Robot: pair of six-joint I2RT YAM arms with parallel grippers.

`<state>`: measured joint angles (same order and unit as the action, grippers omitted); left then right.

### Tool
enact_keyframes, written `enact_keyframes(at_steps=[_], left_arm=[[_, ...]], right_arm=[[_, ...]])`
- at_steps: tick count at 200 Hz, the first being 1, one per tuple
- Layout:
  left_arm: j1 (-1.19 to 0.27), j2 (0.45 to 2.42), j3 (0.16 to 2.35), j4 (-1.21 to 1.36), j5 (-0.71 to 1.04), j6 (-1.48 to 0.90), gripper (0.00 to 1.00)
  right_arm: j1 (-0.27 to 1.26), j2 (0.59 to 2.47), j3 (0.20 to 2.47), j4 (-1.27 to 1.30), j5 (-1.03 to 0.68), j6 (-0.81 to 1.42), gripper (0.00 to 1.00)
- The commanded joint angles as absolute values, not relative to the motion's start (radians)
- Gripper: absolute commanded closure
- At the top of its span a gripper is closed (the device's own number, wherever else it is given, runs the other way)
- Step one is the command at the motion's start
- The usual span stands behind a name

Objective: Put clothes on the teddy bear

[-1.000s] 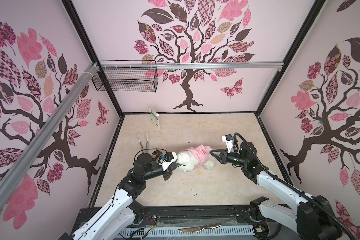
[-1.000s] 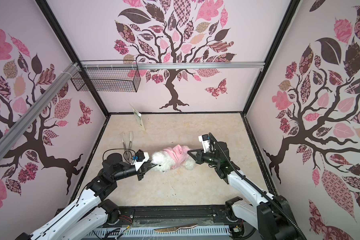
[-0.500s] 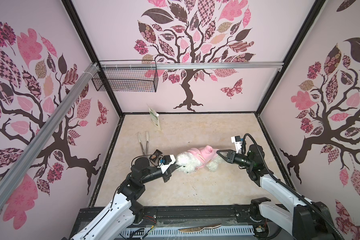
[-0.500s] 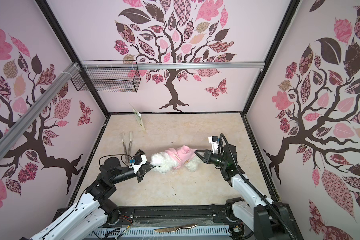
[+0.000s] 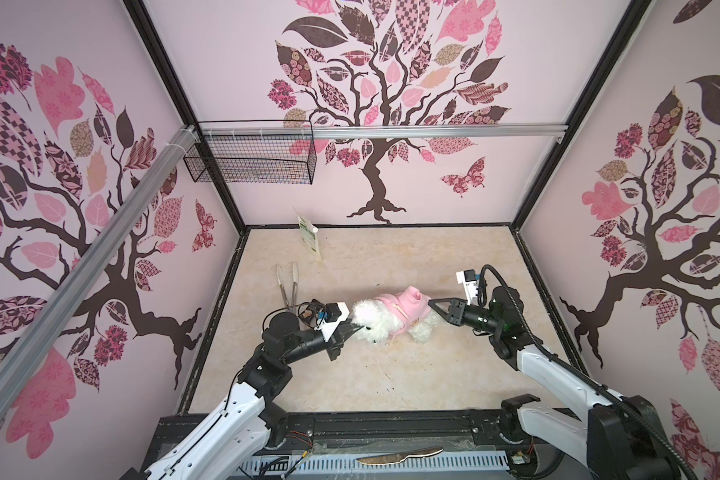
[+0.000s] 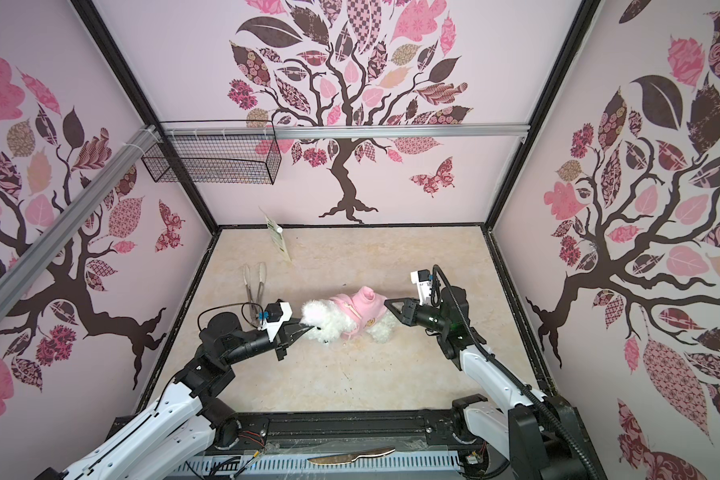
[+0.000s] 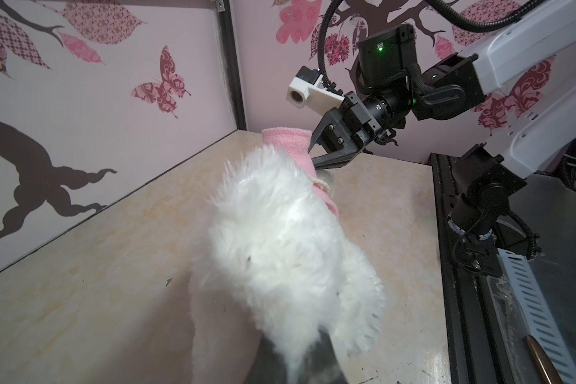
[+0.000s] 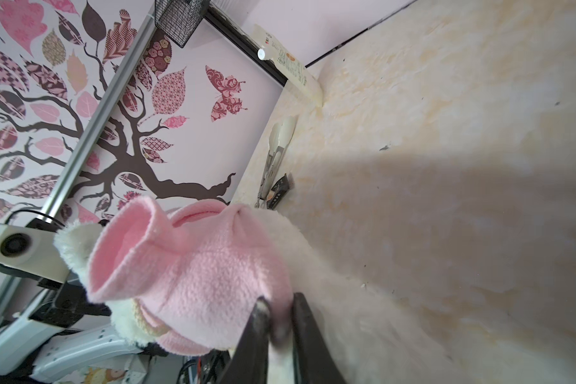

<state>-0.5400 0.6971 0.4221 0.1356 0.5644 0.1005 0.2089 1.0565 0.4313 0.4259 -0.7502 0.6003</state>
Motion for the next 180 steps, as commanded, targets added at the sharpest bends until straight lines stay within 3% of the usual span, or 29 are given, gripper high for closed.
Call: enact_keyframes(at_steps=[1, 28, 58, 92, 126, 141, 180], left_arm=[[-0.535, 0.692, 0.422, 0.217, 0.553, 0.022, 1.0], [-0.536, 0.697, 0.447, 0.123, 0.507, -0.051, 1.0], [-0.535, 0.752, 0.477, 0.099, 0.426, -0.364, 1.0], [-0.535, 0.892, 0.55, -0.019, 0.382, -0.761, 1.0], [-0.535, 1.074, 0.619, -0.017, 0.433, -0.901, 1.0], [-0.531, 1.142, 0.625, 0.004, 0.407, -0.907, 0.9], [-0.459, 1.235, 0.639, -0.008, 0.389, -0.869, 0.53]], right_arm=[[0.21, 0.981, 0.466, 0.319, -0.592, 0.466, 0.7], [0.212, 0.865, 0.465, 0.274, -0.504, 0.388, 0.61], [0.221, 0.815, 0.45, 0.272, -0.488, 0.39, 0.57], [0.234, 0.846, 0.433, 0.289, -0.502, 0.406, 0.57], [0.299, 0.934, 0.431, 0.292, -0.474, 0.395, 0.56], [0.327, 0.994, 0.434, 0.279, -0.469, 0.392, 0.56], [0.336, 1.134, 0.426, 0.28, -0.497, 0.417, 0.56]])
